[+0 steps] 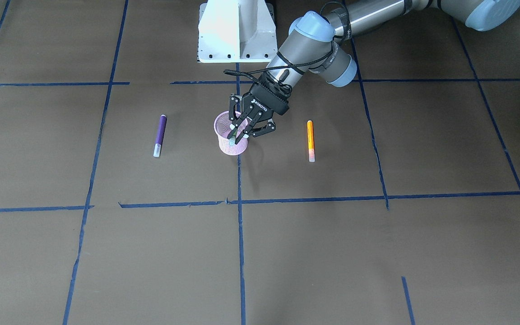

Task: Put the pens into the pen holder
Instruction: 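Lower the green marker into the pink cup and release it, then raise the left gripper and move it toward the orange marker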

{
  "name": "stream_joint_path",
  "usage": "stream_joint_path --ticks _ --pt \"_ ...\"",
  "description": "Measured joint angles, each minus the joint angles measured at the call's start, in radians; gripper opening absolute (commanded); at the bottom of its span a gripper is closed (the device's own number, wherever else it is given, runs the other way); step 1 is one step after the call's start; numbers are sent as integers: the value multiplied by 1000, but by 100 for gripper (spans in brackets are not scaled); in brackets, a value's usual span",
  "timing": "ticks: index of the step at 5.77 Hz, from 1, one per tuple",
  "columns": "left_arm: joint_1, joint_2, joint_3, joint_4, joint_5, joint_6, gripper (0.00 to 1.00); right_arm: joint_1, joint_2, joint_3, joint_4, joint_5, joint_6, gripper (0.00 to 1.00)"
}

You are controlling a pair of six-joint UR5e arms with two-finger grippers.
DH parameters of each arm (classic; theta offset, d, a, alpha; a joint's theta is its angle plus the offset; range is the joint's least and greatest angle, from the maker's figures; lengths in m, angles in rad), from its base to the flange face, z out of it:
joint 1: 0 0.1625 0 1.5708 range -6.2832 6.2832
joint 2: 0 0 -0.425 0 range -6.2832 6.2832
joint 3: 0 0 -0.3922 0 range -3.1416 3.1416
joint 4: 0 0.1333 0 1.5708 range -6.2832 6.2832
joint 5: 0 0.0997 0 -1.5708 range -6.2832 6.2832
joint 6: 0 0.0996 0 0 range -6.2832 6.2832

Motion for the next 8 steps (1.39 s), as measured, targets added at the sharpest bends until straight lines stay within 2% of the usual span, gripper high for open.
stream_joint_path --ticks 3,4,5,6,7,8 --pt "0 -8 -30 7 0 -10 100 0 -1 1 1 0 1 100" --pt "-2 -4 -78 52 -3 -10 100 0 -2 1 7 1 1 100" --pt "-7 -1 -171 198 -11 -5 100 0 -3 -1 16 1 1 100" --pt "-21 -1 -281 400 -43 -1 100 0 -5 -2 21 1 1 98" --pt "-57 -1 -349 563 -120 1 100 0 -5 -2 22 0 2 84" --pt "-104 1 -371 680 -216 2 100 0 -5 -2 23 -1 2 65"
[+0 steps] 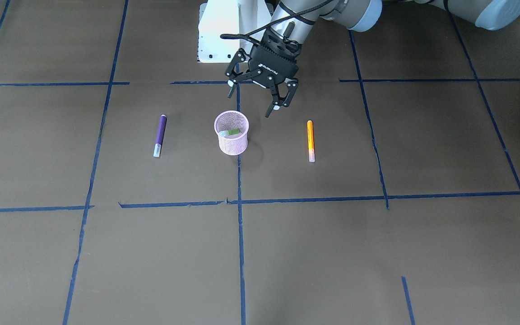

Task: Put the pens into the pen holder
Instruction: 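Raise the left gripper and move it toward the orange marker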

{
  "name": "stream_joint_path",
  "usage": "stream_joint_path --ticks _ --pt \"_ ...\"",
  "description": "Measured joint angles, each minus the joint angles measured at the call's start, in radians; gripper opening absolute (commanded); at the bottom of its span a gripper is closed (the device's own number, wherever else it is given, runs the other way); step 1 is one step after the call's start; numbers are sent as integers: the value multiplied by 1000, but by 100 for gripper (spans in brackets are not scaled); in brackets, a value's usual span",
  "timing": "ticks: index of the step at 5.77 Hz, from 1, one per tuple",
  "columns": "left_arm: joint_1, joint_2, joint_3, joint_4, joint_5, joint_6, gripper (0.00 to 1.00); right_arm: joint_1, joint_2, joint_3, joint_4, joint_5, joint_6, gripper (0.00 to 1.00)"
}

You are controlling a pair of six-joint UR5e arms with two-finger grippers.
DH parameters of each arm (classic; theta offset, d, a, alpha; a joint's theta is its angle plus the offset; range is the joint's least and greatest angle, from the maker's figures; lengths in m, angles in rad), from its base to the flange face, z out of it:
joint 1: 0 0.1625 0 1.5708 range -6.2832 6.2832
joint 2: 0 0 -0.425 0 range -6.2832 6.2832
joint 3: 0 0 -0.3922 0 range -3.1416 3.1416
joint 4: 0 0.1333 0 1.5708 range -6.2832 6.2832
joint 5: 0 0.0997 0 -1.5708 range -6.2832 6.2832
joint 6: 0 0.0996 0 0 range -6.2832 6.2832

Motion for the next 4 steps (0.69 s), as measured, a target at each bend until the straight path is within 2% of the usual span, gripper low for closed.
stream_joint_path --ticks 4 --pt "-133 53 5 212 -261 51 100 0 0 0 1 2 35 16"
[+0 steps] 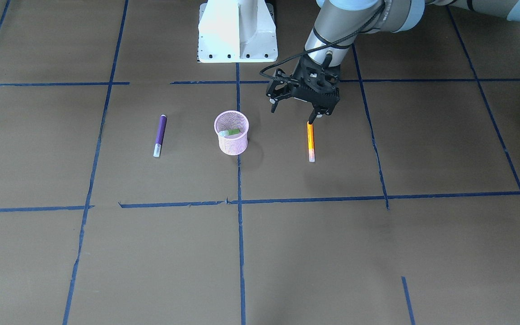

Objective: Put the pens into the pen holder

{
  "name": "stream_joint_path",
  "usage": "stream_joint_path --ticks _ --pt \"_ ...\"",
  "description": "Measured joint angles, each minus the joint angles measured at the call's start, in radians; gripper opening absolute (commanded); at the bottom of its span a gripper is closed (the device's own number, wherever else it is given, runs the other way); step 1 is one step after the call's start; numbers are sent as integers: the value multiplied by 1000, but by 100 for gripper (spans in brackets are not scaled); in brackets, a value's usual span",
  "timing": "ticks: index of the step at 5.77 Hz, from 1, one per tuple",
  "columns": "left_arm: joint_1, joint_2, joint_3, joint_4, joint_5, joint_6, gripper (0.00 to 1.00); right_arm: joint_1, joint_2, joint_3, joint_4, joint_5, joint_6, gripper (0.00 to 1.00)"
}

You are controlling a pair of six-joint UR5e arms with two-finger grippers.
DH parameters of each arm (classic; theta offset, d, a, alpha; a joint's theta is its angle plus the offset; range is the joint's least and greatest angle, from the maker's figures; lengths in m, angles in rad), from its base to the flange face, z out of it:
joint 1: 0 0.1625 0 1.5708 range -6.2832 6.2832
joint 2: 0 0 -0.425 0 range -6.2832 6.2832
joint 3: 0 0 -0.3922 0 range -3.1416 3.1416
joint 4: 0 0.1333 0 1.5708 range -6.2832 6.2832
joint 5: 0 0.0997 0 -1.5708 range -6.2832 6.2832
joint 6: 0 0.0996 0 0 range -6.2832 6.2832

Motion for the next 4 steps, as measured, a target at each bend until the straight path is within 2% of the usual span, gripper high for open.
stream_joint_path --ticks 2,4 --pt "-31 21 7 53 -45 60 100 0 0 6 2 0 1 2" --pt "-32 43 33 58 -52 73 100 0 2 8 2 0 0 0"
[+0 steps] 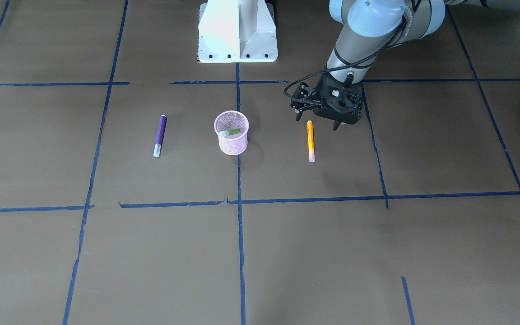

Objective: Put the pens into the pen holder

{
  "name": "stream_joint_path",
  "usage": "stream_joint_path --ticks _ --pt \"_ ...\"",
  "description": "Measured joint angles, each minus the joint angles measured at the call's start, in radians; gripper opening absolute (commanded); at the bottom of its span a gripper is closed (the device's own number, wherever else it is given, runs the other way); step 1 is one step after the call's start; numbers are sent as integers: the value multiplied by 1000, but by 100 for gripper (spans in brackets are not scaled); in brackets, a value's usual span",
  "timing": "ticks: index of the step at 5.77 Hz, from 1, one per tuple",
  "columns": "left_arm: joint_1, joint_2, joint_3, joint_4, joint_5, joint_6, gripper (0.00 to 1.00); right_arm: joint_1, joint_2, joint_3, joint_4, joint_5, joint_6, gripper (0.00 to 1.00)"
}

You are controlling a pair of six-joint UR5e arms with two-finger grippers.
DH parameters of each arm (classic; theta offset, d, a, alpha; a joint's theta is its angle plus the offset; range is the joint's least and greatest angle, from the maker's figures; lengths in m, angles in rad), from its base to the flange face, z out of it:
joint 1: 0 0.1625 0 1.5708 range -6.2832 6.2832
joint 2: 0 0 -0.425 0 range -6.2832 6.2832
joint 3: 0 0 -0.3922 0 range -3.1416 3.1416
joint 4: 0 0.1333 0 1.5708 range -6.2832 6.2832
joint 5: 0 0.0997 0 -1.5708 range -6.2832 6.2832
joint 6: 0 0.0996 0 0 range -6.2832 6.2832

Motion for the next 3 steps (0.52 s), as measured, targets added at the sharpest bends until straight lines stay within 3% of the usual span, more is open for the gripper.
stream_joint_path --ticks 2,3 --pt "12 10 70 8 -3 63 100 0 9 61 0 -3 2 0" --pt "31 5 122 10 -2 88 100 1 10 155 0 -4 18 0"
